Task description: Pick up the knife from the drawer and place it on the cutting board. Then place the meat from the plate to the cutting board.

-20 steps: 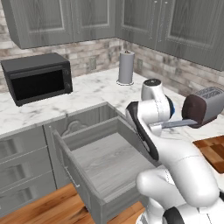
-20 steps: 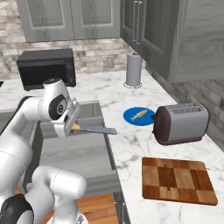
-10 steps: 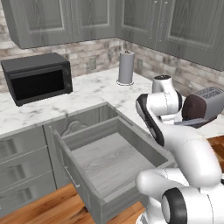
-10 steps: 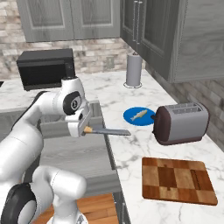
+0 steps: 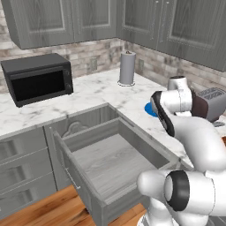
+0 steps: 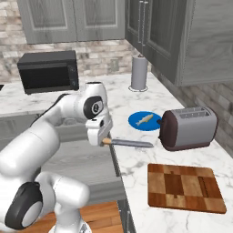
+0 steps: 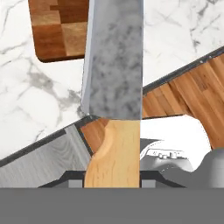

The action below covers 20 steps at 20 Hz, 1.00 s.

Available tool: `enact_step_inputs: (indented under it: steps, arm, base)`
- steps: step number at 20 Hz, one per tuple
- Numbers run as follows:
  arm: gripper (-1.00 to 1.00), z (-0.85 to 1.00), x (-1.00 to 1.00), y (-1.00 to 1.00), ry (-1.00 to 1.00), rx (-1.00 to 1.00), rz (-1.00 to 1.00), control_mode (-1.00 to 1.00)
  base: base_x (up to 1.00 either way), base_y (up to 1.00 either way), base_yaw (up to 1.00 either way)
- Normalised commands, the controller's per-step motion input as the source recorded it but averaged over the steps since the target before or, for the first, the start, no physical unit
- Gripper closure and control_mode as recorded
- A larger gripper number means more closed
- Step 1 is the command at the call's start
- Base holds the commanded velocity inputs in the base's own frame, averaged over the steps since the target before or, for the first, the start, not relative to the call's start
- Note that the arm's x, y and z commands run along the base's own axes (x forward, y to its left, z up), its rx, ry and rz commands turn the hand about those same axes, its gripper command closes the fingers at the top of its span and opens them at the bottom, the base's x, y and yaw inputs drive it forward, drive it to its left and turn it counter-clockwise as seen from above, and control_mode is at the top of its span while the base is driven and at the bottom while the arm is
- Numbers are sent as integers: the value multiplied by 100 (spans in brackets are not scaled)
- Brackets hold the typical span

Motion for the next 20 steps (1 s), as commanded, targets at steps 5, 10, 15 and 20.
enact_step_inputs:
  steps: [5, 10, 15, 20]
  arm:
    - [100, -40, -33, -80, 0, 7, -10, -100]
    - [100, -39, -11, -82, 0, 10, -6, -100]
    - [100, -28, 3, -57, 2, 4, -4, -100]
    - [100, -37, 9, -62, 4, 5, 0, -100]
  base:
    - [0, 0, 0]
    - [0, 0, 0]
    - [0, 0, 0]
    - [0, 0, 0]
